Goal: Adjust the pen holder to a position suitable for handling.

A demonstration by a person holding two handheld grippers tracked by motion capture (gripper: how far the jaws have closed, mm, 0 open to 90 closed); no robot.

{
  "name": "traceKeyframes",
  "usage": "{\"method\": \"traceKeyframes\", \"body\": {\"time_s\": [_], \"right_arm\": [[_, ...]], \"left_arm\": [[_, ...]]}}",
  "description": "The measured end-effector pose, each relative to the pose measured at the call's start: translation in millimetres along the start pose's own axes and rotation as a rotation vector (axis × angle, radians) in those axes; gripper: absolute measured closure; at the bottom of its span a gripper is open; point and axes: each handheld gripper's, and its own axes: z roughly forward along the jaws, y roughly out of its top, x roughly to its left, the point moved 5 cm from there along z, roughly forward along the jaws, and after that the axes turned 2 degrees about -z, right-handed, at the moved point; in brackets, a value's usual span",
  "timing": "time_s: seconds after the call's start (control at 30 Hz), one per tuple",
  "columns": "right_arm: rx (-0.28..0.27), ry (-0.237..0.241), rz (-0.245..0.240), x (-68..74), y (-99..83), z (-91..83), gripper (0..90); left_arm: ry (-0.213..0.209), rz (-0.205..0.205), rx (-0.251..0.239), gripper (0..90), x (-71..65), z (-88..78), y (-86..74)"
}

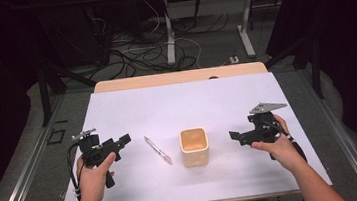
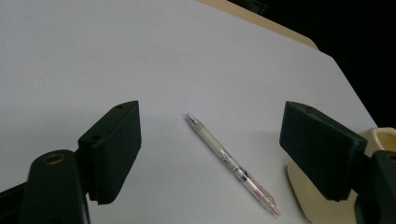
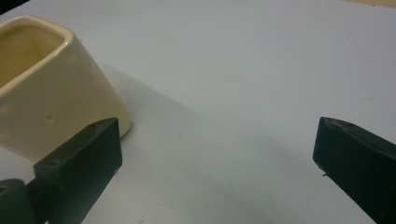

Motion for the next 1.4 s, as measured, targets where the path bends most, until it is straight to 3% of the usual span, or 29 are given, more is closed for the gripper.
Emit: {"method": "traceKeyframes", "body": {"time_s": [0.17, 0.37, 0.5, 0.57, 0.73, 0.9, 1.13, 1.33, 1.37, 1.4], "right_arm": [[-0.003, 0.0, 0.014, -2.1, -1.5, -0.4, 2.3], [-0.003, -0.001, 0.022, -4.7, -3.5, -0.1, 3.0], [-0.005, -0.003, 0.022, -7.0, -4.9, 0.1, 3.5], [-0.001, -0.005, 0.03, -7.6, -5.7, -0.3, 3.7], [0.0, -0.004, 0.036, -9.2, -7.1, -1.0, 4.0], [0.001, -0.019, 0.032, -11.9, -8.8, -0.3, 4.0], [-0.002, -0.038, 0.026, -13.6, -11.2, 1.0, 1.4], [0.009, -0.066, 0.029, -14.5, -14.0, 3.3, 0.0], [0.01, -0.069, 0.028, -14.7, -14.6, 3.7, 0.0], [0.011, -0.077, 0.025, -15.2, -15.2, 4.6, 0.0]], "left_arm": [[-0.018, -0.025, 0.022, 28.1, -5.5, 4.7, 2.5], [-0.001, -0.041, 0.062, 32.0, -11.2, 12.8, 3.0], [0.007, -0.09, 0.091, 35.9, -15.7, 16.7, 3.7], [0.012, -0.093, 0.126, 38.3, -16.4, 17.2, 3.8], [0.022, -0.147, 0.182, 41.9, -21.3, 21.3, 4.3], [0.02, -0.182, 0.196, 43.6, -24.4, 28.6, 4.0], [0.028, -0.238, 0.254, 47.2, -23.5, 38.5, 1.5], [0.035, -0.3, 0.257, 51.4, -20.8, 47.3, -0.7], [0.04, -0.281, 0.264, 51.4, -18.5, 48.0, -1.2], [0.048, -0.29, 0.268, 51.5, -18.2, 48.9, -1.5]]}}
